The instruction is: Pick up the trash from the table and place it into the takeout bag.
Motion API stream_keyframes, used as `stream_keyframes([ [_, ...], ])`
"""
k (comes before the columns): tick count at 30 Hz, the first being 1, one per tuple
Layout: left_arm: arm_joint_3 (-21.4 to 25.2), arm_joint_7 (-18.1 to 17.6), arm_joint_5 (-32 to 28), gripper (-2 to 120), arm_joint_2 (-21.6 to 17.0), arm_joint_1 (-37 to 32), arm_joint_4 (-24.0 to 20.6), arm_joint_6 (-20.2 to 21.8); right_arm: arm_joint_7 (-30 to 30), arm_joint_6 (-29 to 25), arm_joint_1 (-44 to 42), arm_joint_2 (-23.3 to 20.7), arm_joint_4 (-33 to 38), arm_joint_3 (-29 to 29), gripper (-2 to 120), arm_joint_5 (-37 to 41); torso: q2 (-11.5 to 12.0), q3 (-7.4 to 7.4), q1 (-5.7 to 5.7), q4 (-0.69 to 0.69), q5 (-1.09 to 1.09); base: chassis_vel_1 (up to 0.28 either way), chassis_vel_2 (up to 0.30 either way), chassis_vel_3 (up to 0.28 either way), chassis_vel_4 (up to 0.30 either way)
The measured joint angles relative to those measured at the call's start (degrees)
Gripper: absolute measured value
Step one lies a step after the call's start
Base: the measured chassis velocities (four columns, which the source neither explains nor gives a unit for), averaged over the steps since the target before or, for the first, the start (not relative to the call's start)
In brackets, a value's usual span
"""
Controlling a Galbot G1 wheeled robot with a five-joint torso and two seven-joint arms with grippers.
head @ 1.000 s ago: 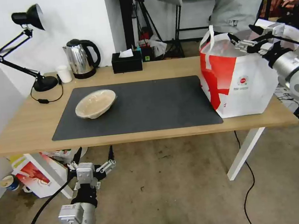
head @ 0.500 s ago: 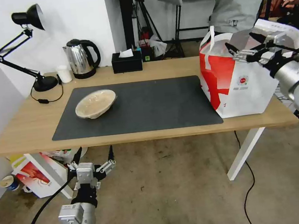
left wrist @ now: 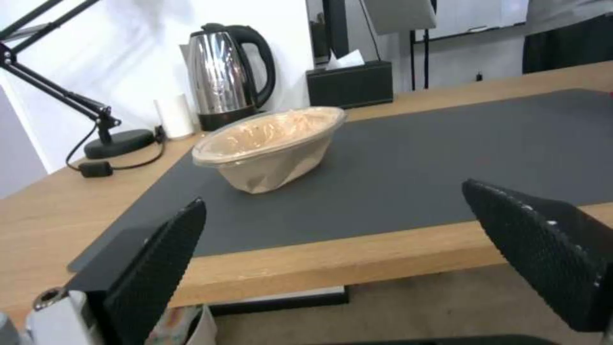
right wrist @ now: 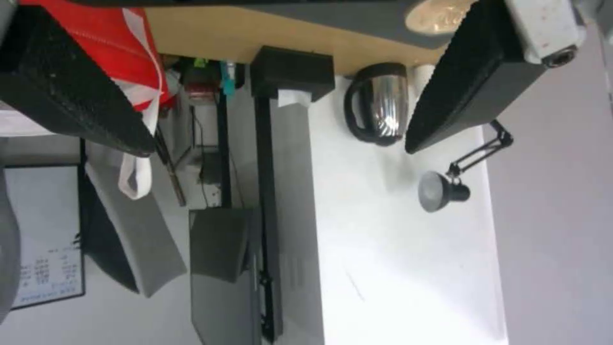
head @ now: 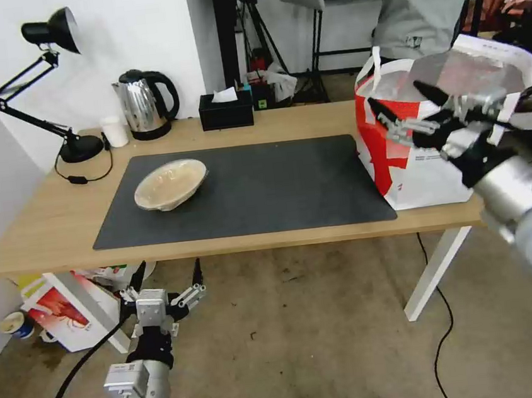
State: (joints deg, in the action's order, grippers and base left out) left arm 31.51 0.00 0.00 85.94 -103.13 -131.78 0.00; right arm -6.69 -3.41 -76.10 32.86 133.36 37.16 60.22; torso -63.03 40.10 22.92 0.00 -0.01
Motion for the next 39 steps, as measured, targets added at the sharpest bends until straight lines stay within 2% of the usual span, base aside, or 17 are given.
stream_keyframes([
  [3,0.0,0.0,0.0,100,0.0,0.0,0.0,0.0,-0.1,-0.7,-2.0,2.5,1.0,0.9,100,-2.3,0.0,0.0,0.0,0.0,0.01,0.0,0.0,0.0,0.0],
  [5,0.0,0.0,0.0,100,0.0,0.0,0.0,0.0,-0.3,-1.4,-4.2,6.1,2.1,1.5,100,-5.6,0.0,0.0,0.0,-0.01,0.02,0.0,0.0,0.0,0.0],
  [7,0.0,0.0,0.0,100,0.0,0.0,0.0,0.0,-0.4,-1.6,-4.6,7.0,2.3,1.5,100,-6.6,0.0,0.0,-0.01,-0.01,0.01,0.0,0.0,0.0,0.0],
  [11,0.0,0.0,0.0,100,0.0,0.0,0.0,0.0,-0.9,-3.0,-6.4,13.8,3.1,1.5,100,-13.7,0.0,0.01,0.0,0.0,0.01,0.0,0.0,0.0,0.0],
  [12,0.0,0.0,0.0,100,0.0,0.0,0.0,0.0,-0.9,-3.0,-6.4,13.8,3.1,1.5,100,-13.7,0.0,0.01,0.0,0.0,0.01,0.0,0.0,0.0,0.0],
  [18,0.0,0.0,0.0,100,0.0,0.0,0.0,0.0,-2.6,-6.9,-8.8,20.5,2.8,1.0,100,-21.3,0.0,0.0,0.0,0.0,0.01,0.0,0.0,0.0,0.0],
  [24,0.0,0.0,0.0,100,0.0,0.0,0.0,0.0,-3.9,-11.2,-11.6,24.1,2.1,0.4,100,-25.6,0.0,0.01,0.0,0.0,0.01,0.0,0.0,0.0,0.0],
  [27,0.0,0.0,0.0,100,0.0,0.0,0.0,0.0,-3.7,-16.5,-15.0,26.7,0.5,-0.8,100,-30.3,0.0,0.0,0.0,-0.01,0.02,0.0,0.0,0.0,0.0],
  [39,0.0,0.0,0.0,100,0.0,0.0,0.0,0.0,-2.4,-22.3,-21.0,31.4,-0.3,-4.6,100,-39.9,0.0,0.0,0.0,0.0,0.0,0.0,0.0,0.0,0.0],
])
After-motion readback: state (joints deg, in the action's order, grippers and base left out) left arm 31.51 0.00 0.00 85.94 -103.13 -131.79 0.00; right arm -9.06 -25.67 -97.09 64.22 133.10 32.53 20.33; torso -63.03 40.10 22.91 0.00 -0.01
